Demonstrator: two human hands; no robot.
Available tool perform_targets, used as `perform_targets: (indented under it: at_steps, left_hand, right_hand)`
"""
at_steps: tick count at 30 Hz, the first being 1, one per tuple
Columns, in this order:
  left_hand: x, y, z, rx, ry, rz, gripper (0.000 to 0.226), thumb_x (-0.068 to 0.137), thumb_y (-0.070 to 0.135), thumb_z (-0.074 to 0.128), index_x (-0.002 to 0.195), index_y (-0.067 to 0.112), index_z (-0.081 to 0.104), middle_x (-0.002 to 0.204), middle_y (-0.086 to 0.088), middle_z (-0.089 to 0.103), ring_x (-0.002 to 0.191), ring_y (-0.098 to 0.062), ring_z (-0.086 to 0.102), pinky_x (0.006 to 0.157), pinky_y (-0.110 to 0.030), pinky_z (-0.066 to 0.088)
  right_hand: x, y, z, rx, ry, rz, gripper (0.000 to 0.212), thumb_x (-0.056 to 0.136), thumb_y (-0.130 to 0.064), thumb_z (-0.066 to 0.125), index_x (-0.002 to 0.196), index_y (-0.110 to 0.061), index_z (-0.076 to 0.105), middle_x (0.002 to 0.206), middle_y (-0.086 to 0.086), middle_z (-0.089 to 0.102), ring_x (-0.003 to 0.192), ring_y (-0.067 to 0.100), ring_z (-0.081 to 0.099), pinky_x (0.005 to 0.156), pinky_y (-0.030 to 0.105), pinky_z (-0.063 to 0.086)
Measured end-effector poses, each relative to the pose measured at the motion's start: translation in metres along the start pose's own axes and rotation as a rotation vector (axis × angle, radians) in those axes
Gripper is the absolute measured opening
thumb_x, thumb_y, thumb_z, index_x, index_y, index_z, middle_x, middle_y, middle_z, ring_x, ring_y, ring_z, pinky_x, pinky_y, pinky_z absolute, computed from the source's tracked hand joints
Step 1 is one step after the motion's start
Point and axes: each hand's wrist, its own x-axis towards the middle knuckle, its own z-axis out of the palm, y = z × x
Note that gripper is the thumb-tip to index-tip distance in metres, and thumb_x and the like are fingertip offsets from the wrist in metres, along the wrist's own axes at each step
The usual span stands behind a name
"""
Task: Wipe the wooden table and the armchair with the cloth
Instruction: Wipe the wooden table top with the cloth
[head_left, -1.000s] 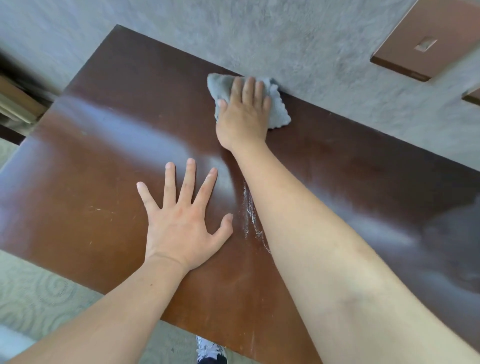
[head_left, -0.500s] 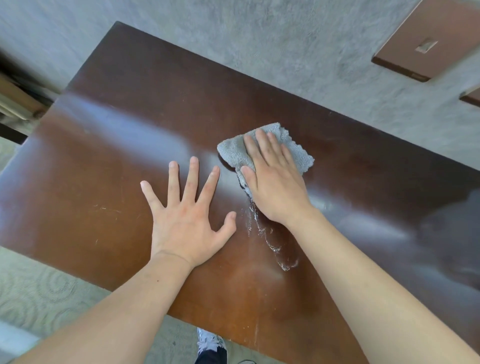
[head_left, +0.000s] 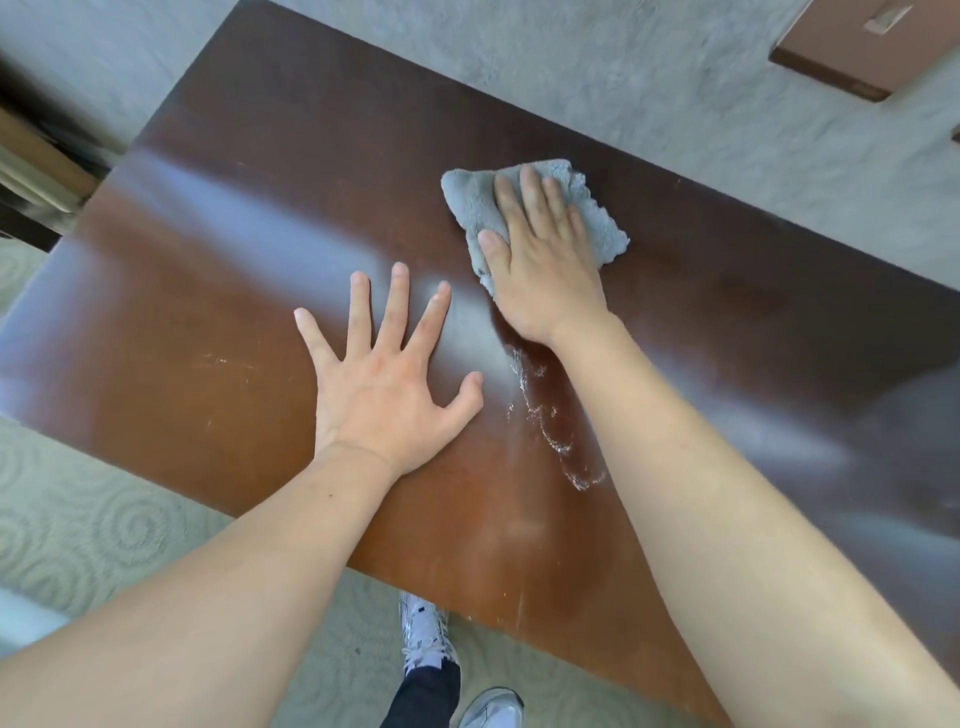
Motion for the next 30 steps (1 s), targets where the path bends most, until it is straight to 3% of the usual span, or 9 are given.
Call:
perform_targets:
  at_steps: [5, 9, 11, 13, 15, 19, 25, 30]
  left_hand:
    - [-0.001, 0.0, -0.001, -0.011, 0.002, -0.008, 0.084, 0.087, 0.078, 0.021, 0.16, 0.037, 0.015, 0.17, -0.002, 0.011, 0.156, -0.032, 0.002, 0.114, -0.076, 0.004]
    - [-0.002, 0.0, -0.002, -0.016, 0.005, -0.006, 0.084, 0.087, 0.078, 0.018, 0.16, 0.037, 0.013, 0.17, -0.001, 0.009, 0.156, -0.032, 0.0, 0.114, -0.076, 0.003]
    - [-0.002, 0.0, -0.002, -0.019, 0.009, -0.009, 0.084, 0.087, 0.079, 0.017, 0.16, 0.038, 0.012, 0.17, -0.001, 0.008, 0.156, -0.032, 0.0, 0.115, -0.075, 0.003]
    - [-0.002, 0.0, -0.002, -0.021, 0.013, -0.014, 0.084, 0.087, 0.079, 0.017, 0.16, 0.038, 0.012, 0.17, 0.0, 0.007, 0.156, -0.031, -0.001, 0.115, -0.075, 0.004]
    - [-0.002, 0.0, -0.002, -0.017, 0.018, -0.018, 0.084, 0.086, 0.079, 0.017, 0.16, 0.038, 0.011, 0.17, 0.0, 0.007, 0.156, -0.031, -0.001, 0.115, -0.074, 0.005]
    - [-0.001, 0.0, 0.0, 0.001, 0.025, -0.016, 0.085, 0.087, 0.08, 0.016, 0.16, 0.038, 0.011, 0.17, -0.001, 0.008, 0.156, -0.032, 0.0, 0.115, -0.075, 0.005]
    - [0.0, -0.001, 0.001, 0.0, 0.04, -0.01, 0.084, 0.087, 0.08, 0.017, 0.16, 0.038, 0.012, 0.17, -0.002, 0.009, 0.156, -0.032, 0.002, 0.115, -0.075, 0.004]
    - [-0.001, -0.001, 0.0, -0.005, 0.034, -0.014, 0.084, 0.087, 0.08, 0.016, 0.16, 0.039, 0.011, 0.17, -0.001, 0.008, 0.156, -0.032, 0.0, 0.115, -0.075, 0.004]
  right_hand:
    - [-0.11, 0.007, 0.004, 0.25, -0.013, 0.18, 0.054, 0.108, -0.036, 0.012, 0.16, -0.024, 0.004, 0.169, -0.004, -0.005, 0.153, 0.011, -0.013, 0.125, 0.035, -0.008]
    - [-0.191, 0.006, 0.004, 0.449, -0.023, 0.251, 0.049, 0.102, -0.046, 0.008, 0.149, -0.042, -0.006, 0.167, -0.015, -0.005, 0.148, -0.005, -0.018, 0.124, 0.029, -0.009]
    - [-0.216, 0.002, 0.011, 0.42, -0.043, 0.264, 0.052, 0.099, -0.05, 0.003, 0.15, -0.043, -0.007, 0.165, -0.018, -0.011, 0.146, -0.008, -0.023, 0.124, 0.029, -0.01]
    - [-0.227, -0.003, 0.024, 0.243, -0.073, 0.276, 0.06, 0.097, -0.05, -0.001, 0.155, -0.036, -0.011, 0.163, -0.013, -0.021, 0.146, 0.0, -0.029, 0.124, 0.034, -0.013]
    - [-0.22, -0.007, 0.033, 0.077, -0.049, 0.308, 0.065, 0.099, -0.05, 0.001, 0.158, -0.028, -0.014, 0.164, -0.006, -0.024, 0.149, 0.011, -0.029, 0.124, 0.039, -0.014]
    - [-0.16, -0.004, 0.032, 0.048, 0.042, 0.36, 0.068, 0.104, -0.05, 0.019, 0.16, -0.021, -0.005, 0.168, 0.003, -0.012, 0.153, 0.021, -0.017, 0.124, 0.043, -0.011]
    - [-0.052, 0.017, 0.011, 0.03, 0.055, 0.342, 0.07, 0.104, -0.052, 0.019, 0.16, -0.018, -0.003, 0.168, 0.008, -0.008, 0.154, 0.026, -0.013, 0.124, 0.046, -0.007]
    - [-0.065, 0.02, 0.008, 0.045, 0.017, 0.303, 0.071, 0.104, -0.053, 0.019, 0.16, -0.017, -0.005, 0.168, 0.008, -0.011, 0.154, 0.024, -0.014, 0.125, 0.045, -0.008]
